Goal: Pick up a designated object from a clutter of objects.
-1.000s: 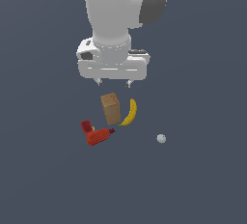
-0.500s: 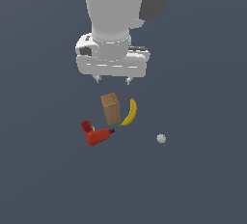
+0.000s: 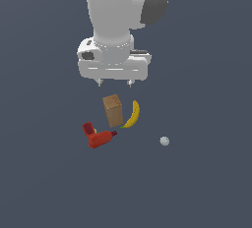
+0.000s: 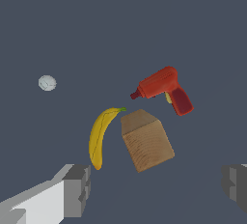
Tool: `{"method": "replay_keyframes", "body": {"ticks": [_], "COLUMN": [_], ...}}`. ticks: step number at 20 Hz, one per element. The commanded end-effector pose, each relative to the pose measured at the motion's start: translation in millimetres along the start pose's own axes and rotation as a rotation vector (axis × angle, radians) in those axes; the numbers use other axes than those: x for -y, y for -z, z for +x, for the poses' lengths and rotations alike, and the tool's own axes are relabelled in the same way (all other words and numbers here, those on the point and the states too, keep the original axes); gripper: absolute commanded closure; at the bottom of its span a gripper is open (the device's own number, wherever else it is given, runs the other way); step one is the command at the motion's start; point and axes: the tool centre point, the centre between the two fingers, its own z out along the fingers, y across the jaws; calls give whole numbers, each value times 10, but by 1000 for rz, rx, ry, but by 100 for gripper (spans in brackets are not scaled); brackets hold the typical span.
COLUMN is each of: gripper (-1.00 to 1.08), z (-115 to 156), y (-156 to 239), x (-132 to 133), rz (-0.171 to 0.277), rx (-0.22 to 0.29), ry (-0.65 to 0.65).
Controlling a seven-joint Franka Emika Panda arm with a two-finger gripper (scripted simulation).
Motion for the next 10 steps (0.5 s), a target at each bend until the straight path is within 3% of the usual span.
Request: {"method": "replay_keyframes", "body": {"ticks": [1,10], "gripper": [-92,-92], "z": [-8,-82], "y": [-69,-479], "x": [-13,-93], "rz": [2,12], "rx": [-2,-16], "ry": [24,169]}}
